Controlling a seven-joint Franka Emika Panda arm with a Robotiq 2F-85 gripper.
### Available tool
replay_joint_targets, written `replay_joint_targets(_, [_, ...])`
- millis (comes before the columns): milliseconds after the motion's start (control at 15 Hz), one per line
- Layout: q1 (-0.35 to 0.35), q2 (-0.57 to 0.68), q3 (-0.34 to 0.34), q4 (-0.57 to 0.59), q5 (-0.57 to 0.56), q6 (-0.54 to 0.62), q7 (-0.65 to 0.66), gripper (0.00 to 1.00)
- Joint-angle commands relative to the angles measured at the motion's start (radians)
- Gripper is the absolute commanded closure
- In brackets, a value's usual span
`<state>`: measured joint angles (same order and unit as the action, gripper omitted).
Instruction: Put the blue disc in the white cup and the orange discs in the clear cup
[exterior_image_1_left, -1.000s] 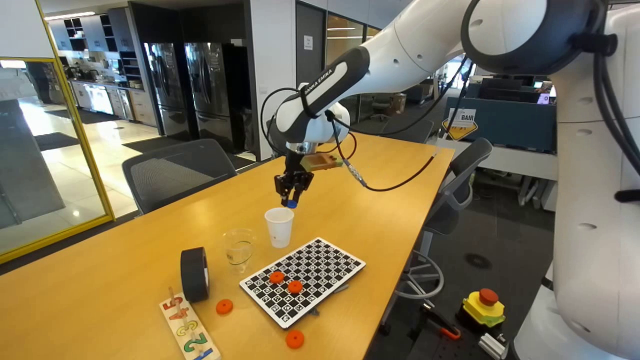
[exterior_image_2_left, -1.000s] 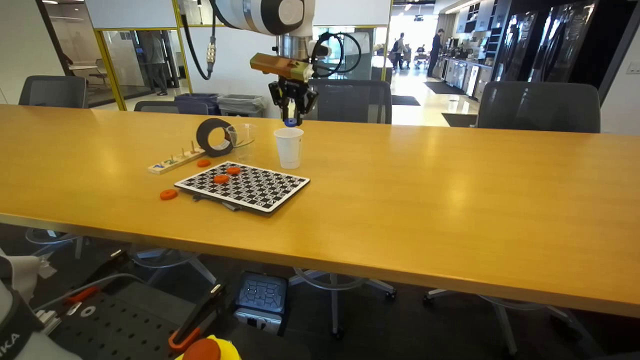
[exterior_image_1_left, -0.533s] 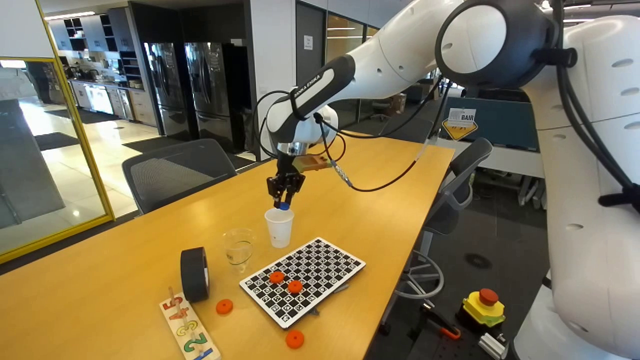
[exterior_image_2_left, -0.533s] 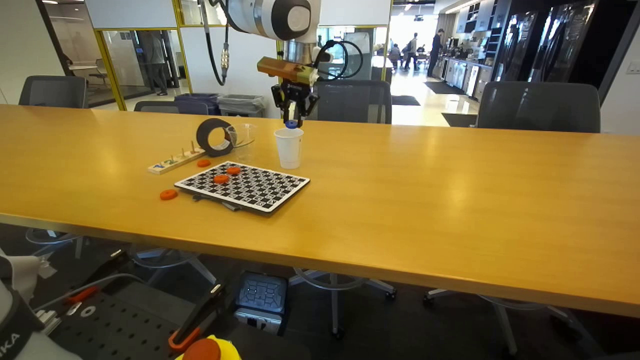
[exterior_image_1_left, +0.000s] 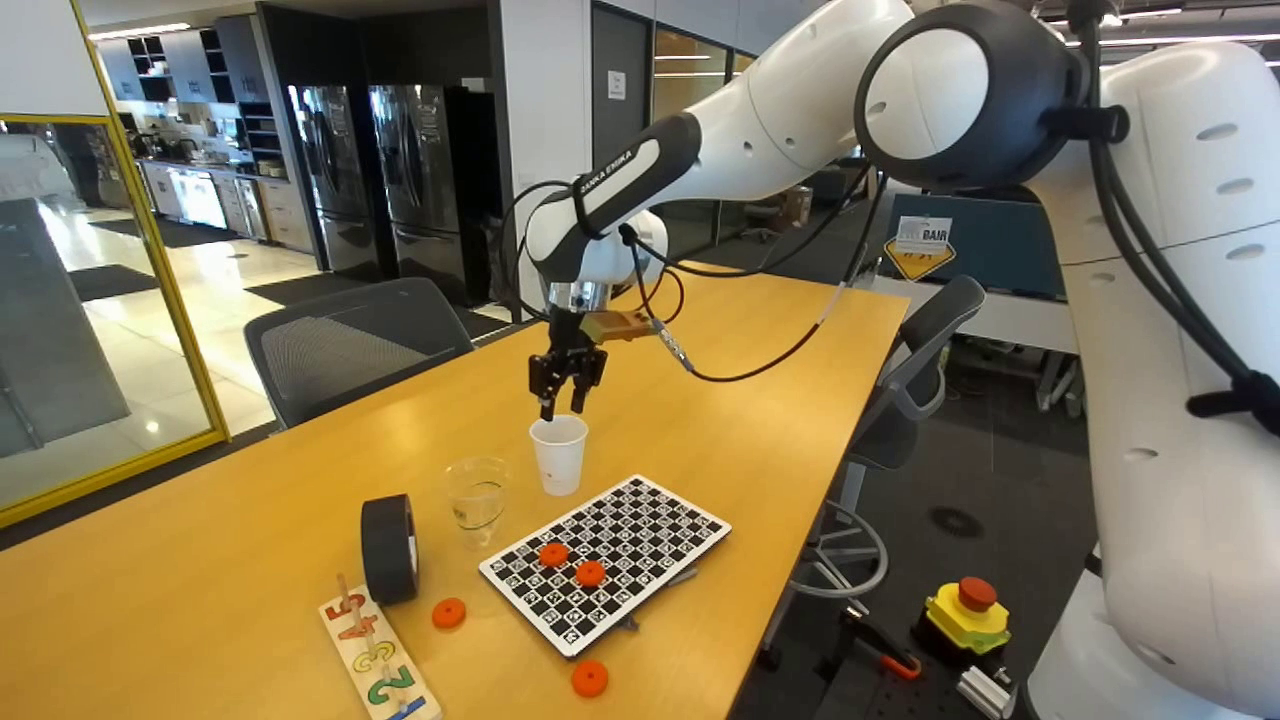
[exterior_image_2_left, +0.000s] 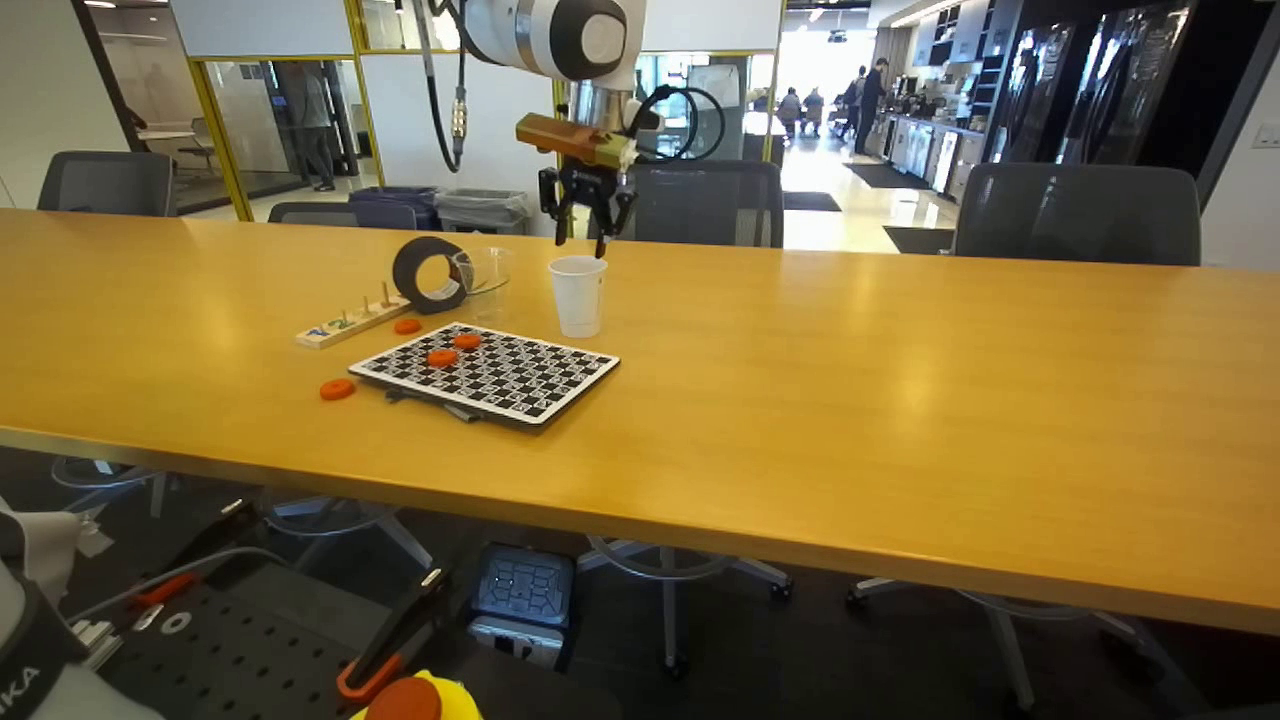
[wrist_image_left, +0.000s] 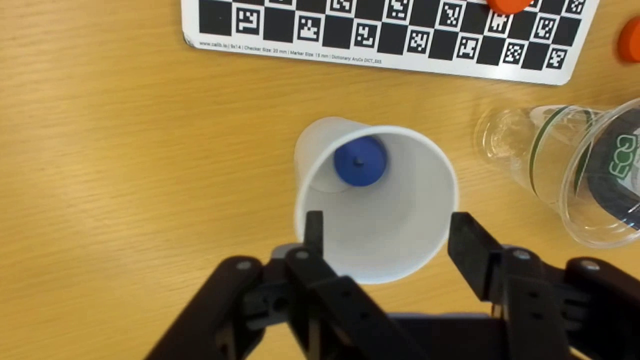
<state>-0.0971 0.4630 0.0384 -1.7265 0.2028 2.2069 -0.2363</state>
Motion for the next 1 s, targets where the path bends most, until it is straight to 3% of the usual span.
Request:
replay_joint_targets(0, [-0.003, -0.013, 0.007, 0.012, 0.000, -0.048, -0.003, 0.02])
replay_joint_targets(933, [0.086, -0.204, 0.007, -0.402, -0.117, 0.073, 0.021, 0.00])
